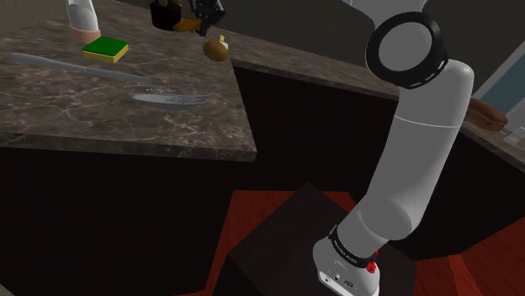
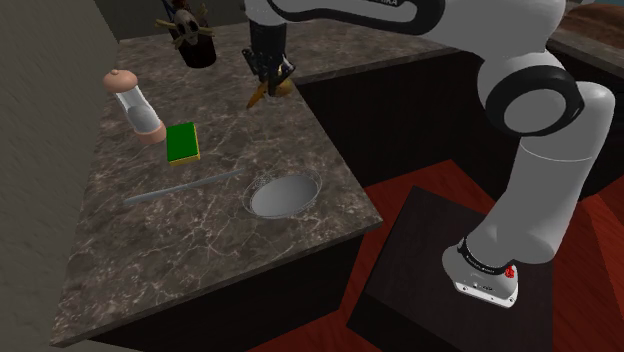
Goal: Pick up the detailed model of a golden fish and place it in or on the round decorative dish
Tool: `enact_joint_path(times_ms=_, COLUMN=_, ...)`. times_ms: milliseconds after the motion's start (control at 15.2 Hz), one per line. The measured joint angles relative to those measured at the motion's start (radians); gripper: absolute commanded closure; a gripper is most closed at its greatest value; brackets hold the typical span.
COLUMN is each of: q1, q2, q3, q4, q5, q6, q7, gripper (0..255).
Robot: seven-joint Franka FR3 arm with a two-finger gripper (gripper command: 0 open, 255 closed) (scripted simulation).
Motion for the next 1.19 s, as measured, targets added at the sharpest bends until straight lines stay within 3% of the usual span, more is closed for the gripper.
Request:
enact_joint_path(times_ms=792, q1=0.054, q2=-0.328, q3=0.069, q4=-0.435, q5=0.08, q6=0.116, q7=0.158, gripper=255)
enact_joint_path(times_ms=1188, q1=0.104, q2=-0.429, q3=0.12, q4=-0.547, q5=0.109, q6=0.132, q7=0.259, gripper=255)
